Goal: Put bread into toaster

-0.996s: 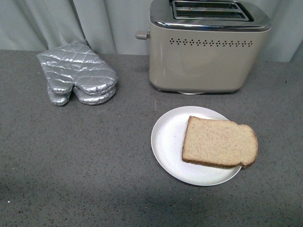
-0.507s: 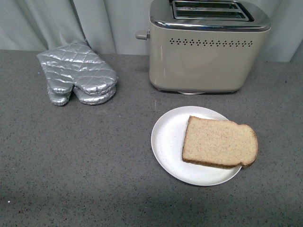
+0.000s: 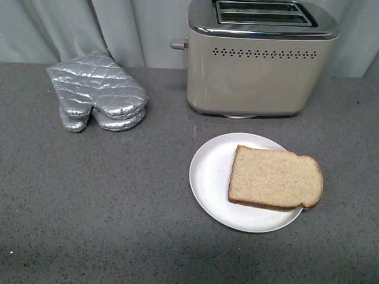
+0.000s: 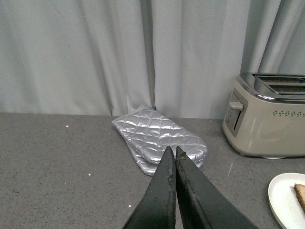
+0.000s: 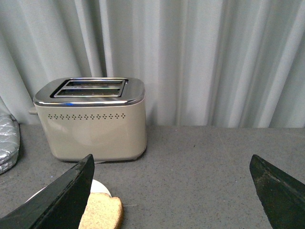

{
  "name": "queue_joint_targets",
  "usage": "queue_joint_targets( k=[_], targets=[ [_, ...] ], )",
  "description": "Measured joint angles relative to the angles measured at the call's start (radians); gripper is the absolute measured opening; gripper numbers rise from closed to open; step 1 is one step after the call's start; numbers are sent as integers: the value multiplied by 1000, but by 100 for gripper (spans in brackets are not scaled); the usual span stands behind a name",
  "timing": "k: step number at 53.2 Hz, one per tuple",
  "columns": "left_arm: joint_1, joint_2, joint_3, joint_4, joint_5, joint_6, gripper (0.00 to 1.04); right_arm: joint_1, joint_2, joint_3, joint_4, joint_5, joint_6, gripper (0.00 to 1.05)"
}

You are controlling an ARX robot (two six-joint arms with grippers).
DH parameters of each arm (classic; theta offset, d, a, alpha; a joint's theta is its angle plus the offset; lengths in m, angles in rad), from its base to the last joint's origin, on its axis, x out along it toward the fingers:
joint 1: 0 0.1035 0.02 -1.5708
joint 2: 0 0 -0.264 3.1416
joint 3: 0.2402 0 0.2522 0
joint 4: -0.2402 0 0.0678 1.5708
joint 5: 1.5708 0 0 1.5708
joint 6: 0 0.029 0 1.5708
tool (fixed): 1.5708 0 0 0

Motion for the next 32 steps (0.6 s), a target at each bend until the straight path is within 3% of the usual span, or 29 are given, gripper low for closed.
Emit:
queue_joint_targets(
  k=[8,13,24,32],
  targets=[
    [0,-35,0,-35,0,0,4,0,0,0,0,0,0,95],
    [0,-177,0,-203,3,0,4,0,0,0,0,0,0,95],
    [0,-204,0,-211,3,-1,4,0,0,0,0,0,0,95],
    [0,-205,0,-211,3,0,35,0,0,0,0,0,0,95]
  ],
)
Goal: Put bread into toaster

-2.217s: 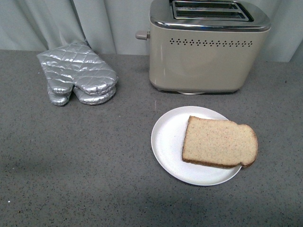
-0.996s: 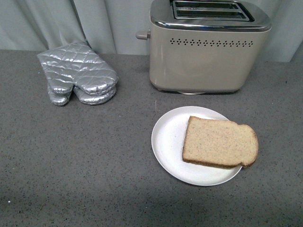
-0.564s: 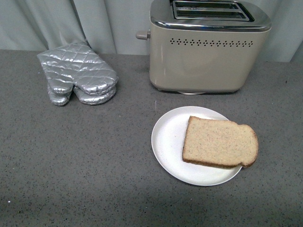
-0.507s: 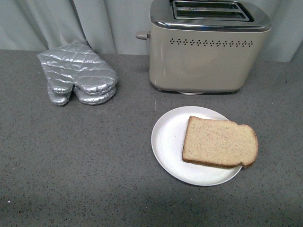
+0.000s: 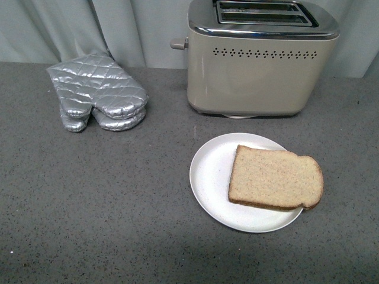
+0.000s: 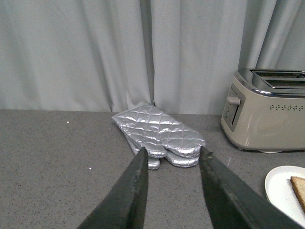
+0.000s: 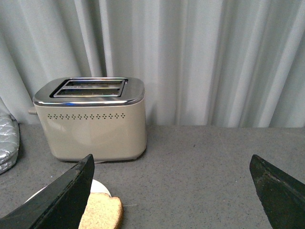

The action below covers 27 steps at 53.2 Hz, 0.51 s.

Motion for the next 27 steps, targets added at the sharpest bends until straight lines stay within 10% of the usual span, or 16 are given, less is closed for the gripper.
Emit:
queue_joint_targets(
  k=[16,27],
  targets=[
    [0,0,0,0,0,0,98,15,75,33,-68,82,-68,95],
    [0,-1,0,0,0,2,98,-48,832,152,267,-60,-50,95]
  ],
)
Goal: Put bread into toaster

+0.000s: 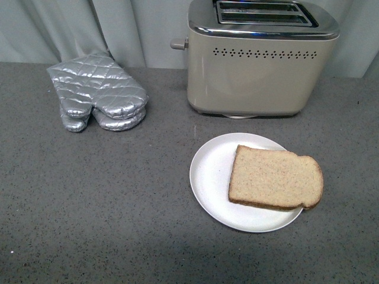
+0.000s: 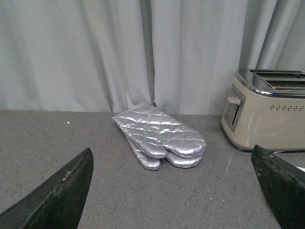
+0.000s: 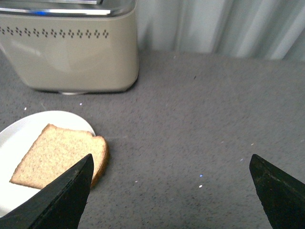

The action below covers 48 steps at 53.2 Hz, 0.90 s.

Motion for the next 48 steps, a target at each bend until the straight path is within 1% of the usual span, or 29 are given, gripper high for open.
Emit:
queue_joint_targets(
  k=[3,7,13,19,29,36,45,48],
  targets=[
    [0,0,0,0,0,0,98,-9,171,47,39,-29,19,95],
    [0,0,0,0,0,0,98,-19,354,106,61,-39,45,95],
    [0,0,0,0,0,0,98,-24,611,228,17,-153,118,95],
    [0,0,0,0,0,0,98,-13,745,309,-9,-215,161,95],
    [0,0,0,0,0,0,98,15,910,421,-53,-238,203,95],
    [0,0,0,0,0,0,98,44,999,491,-113,-239,220,95],
    [0,0,0,0,0,0,98,77,1070,542,-117,-233,262,95],
    [0,0,0,0,0,0,98,89,1091,554,-106,-245,287,95]
  ],
)
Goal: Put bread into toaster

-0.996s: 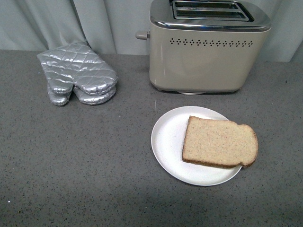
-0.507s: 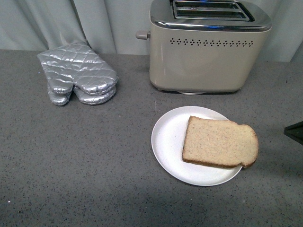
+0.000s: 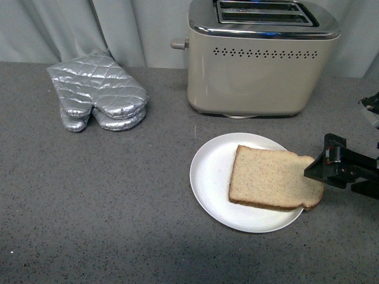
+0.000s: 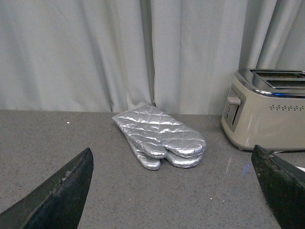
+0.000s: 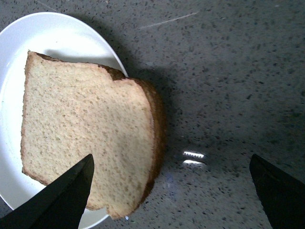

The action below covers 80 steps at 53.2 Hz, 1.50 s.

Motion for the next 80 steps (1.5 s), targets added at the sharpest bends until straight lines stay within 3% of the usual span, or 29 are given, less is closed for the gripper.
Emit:
queue_joint_targets(
  k=[11,21,29,38,58,69,80],
  targets=[
    [0,0,0,0,0,0,98,32,82,53,10,-15,84,93],
    [0,0,0,0,0,0,98,39,111,84,-3,-12,129,59],
    [0,0,0,0,0,0,98,44,111,98,-29,-10,142,26],
    [0,0,0,0,0,0,98,45,78,98,-56,-32,165,1],
    [0,0,0,0,0,0,98,71,-146,74,-126,-94,274,1],
    [0,0,0,0,0,0,98,92,-341,36,-127,-114,490,1],
    [0,0,0,0,0,0,98,133,-566,39,-184,44,741,1]
  ],
)
